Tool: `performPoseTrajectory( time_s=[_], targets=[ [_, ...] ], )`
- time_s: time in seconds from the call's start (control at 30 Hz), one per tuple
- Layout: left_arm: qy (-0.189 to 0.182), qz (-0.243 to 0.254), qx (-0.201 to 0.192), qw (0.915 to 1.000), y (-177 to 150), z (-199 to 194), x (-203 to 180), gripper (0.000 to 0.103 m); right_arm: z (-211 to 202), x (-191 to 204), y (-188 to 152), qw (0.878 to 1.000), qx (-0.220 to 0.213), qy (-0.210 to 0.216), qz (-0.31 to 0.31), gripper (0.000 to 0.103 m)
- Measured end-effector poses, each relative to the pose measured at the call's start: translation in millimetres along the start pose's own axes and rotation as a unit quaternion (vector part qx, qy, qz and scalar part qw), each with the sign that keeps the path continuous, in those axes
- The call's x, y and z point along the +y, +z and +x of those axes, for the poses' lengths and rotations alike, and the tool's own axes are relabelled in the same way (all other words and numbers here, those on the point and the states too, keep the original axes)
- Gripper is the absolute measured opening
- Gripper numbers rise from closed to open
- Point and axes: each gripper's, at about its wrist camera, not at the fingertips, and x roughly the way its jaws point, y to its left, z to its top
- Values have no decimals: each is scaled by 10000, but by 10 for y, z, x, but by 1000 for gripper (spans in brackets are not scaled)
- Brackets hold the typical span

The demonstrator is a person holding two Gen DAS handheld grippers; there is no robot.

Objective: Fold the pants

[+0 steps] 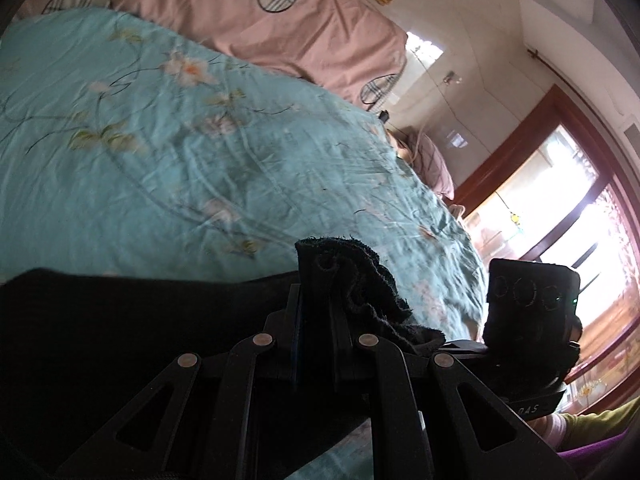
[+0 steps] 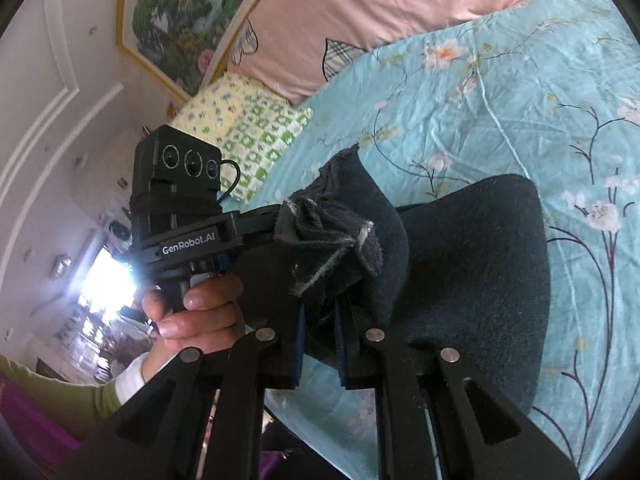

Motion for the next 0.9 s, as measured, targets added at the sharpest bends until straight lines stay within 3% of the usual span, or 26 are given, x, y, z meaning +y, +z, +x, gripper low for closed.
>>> performPoseTrajectory(
  time_s=[0.33, 0.57, 0.9],
  targets=[
    [390, -462, 26, 9982, -183, -36, 282, 7, 203, 42, -29, 9980, 505, -343, -174, 16],
    [759, -866, -277, 9930, -310, -323, 432, 7, 284, 179, -53, 9967, 682, -187, -399, 42],
    [1399, -1227, -744, 9797, -531, -845, 485, 14, 373, 413, -12, 9958, 715, 142, -546, 42]
  ],
)
